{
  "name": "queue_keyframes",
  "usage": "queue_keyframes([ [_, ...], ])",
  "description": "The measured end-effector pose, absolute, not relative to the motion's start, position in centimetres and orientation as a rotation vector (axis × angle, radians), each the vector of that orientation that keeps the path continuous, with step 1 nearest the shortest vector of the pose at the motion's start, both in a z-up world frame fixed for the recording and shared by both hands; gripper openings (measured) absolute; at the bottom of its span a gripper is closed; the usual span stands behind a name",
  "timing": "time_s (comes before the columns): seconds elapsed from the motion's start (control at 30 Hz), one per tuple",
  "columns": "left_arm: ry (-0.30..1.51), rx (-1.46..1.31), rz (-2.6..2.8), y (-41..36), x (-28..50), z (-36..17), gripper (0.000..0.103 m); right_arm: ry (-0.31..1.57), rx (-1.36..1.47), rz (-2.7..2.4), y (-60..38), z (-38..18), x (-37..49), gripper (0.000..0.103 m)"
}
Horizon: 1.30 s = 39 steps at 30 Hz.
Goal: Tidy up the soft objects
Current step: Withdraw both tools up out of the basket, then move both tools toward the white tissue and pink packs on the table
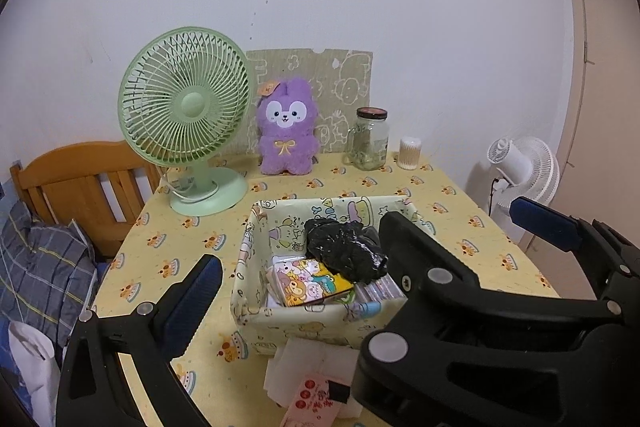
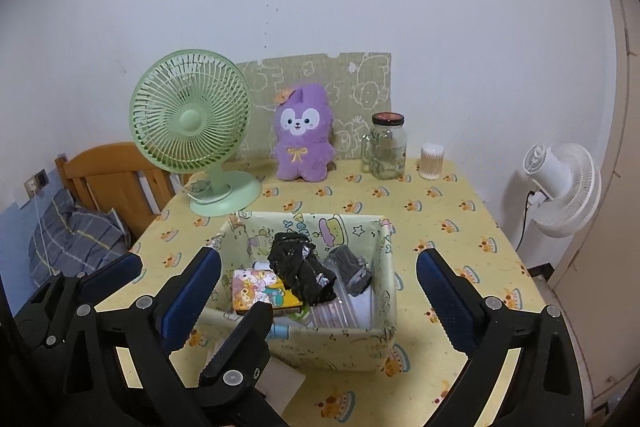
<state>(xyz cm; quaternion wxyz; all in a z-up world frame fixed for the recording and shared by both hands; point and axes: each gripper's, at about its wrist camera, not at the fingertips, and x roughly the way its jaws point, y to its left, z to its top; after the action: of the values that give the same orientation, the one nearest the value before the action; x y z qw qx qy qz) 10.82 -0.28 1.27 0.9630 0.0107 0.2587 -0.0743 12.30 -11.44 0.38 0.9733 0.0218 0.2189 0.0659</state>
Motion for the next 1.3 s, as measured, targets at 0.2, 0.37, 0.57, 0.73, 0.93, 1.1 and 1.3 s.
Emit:
queue_keyframes([
  [0.2,0.511,0.020,-0.156,-0.4,9.1,1.4,0.103,0.423,0.049,0.123,-11.7,0.6,10.2,0.102],
  [0.37,0.507,0.016,-0.159,-0.5,7.8,1.3,0.103,0.418,0.043,0.119,-11.8,0.5,8.8,0.102],
  [0.57,0.501,0.015,-0.163,-0.6,6.3,1.0,0.103,0.416,0.035,0.116,-11.8,0.2,7.1,0.102],
  [0.73,0.492,0.018,-0.171,-0.6,5.3,0.6,0.103,0.414,0.033,0.114,-11.8,-0.3,6.1,0.102],
  [0.93,0.496,0.019,-0.180,-0.4,4.4,-0.4,0.102,0.424,0.020,0.110,-11.5,-1.2,5.2,0.102],
  [1.1,0.512,0.016,-0.176,-0.2,4.2,-1.4,0.102,0.442,0.017,0.115,-11.4,-2.3,5.2,0.102],
  [1.3,0.515,0.023,-0.182,-0.3,4.0,-2.6,0.101,0.449,0.015,0.122,-11.4,-3.6,5.0,0.102],
])
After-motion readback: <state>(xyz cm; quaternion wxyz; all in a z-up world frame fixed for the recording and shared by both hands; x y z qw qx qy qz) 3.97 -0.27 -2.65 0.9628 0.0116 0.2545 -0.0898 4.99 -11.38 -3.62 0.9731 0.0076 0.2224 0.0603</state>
